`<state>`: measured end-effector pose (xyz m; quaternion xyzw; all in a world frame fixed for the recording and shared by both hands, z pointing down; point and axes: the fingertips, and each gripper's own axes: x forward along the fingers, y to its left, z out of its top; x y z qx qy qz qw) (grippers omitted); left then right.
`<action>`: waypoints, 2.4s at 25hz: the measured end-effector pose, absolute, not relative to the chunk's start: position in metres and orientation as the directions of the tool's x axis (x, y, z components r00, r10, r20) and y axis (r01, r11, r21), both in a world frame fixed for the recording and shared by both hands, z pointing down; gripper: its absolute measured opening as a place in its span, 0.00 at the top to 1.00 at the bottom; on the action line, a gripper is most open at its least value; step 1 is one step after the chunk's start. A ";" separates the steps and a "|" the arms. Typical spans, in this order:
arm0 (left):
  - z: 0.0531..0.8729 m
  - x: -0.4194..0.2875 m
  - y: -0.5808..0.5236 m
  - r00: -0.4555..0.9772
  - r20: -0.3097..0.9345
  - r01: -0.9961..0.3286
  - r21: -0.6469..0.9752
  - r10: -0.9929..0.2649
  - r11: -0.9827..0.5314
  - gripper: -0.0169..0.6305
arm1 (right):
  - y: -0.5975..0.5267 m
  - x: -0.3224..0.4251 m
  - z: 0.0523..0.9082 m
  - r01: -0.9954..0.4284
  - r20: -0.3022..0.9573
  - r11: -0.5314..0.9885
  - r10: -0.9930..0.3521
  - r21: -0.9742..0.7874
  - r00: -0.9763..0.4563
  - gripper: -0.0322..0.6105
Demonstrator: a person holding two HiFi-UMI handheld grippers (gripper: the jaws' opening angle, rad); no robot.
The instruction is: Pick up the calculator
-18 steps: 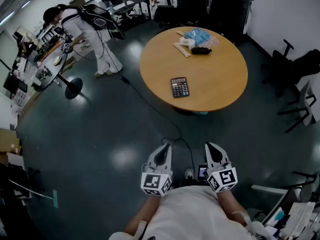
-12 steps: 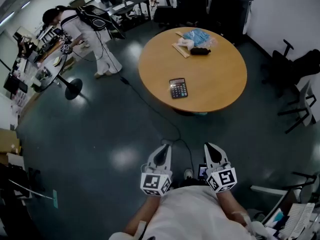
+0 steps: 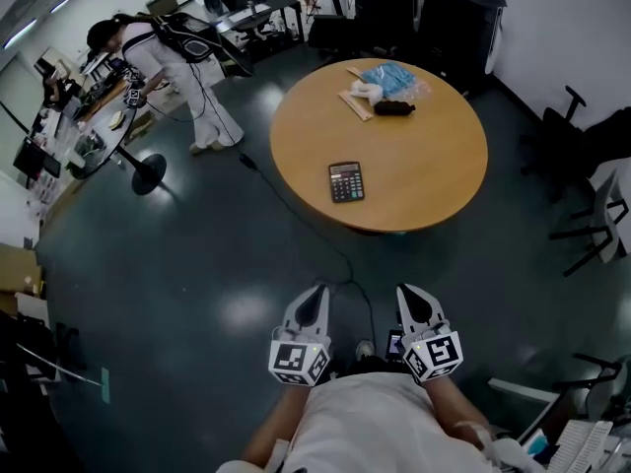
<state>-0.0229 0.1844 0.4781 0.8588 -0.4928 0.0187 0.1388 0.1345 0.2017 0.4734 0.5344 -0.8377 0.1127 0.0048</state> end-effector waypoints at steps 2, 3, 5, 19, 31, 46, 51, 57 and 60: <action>0.477 -0.022 0.182 0.505 0.164 -0.858 0.208 -0.848 -0.470 0.96 | 0.195 0.139 0.476 -0.891 0.131 0.421 -0.887 -0.168 -0.444 0.93; 0.477 -0.022 0.178 0.499 0.159 -0.861 0.205 -0.852 -0.466 0.96 | 0.187 0.142 0.478 -0.890 0.132 0.428 -0.884 -0.158 -0.448 0.93; 0.478 -0.022 0.165 0.488 0.158 -0.865 0.214 -0.858 -0.453 0.96 | 0.167 0.148 0.482 -0.889 0.139 0.433 -0.881 -0.149 -0.452 0.93; 0.505 -0.024 -0.005 0.528 0.147 -0.833 0.283 -0.836 -0.476 0.96 | 0.001 0.126 0.523 -0.828 0.188 0.542 -0.806 -0.144 -0.561 0.93; 0.498 -0.016 -0.116 0.600 0.121 -0.780 0.310 -0.791 -0.544 0.96 | -0.149 0.120 0.571 -0.740 0.268 0.662 -0.696 -0.121 -0.666 0.93; 0.518 -0.011 -0.152 0.593 0.163 -0.782 0.352 -0.788 -0.515 0.96 | -0.251 0.119 0.733 -0.641 0.568 0.732 -0.435 -0.229 -0.699 0.88; 0.530 -0.014 -0.159 0.581 0.192 -0.789 0.371 -0.791 -0.489 0.96 | -0.269 0.114 0.759 -0.592 0.610 0.767 -0.351 -0.247 -0.710 0.75; 0.536 -0.020 -0.162 0.575 0.205 -0.790 0.393 -0.792 -0.471 0.96 | -0.267 0.094 0.780 -0.482 0.628 0.806 -0.184 -0.344 -0.756 0.74; 0.540 -0.021 -0.162 0.575 0.208 -0.790 0.392 -0.791 -0.471 0.96 | -0.265 0.086 0.786 -0.435 0.623 0.814 -0.118 -0.385 -0.774 0.74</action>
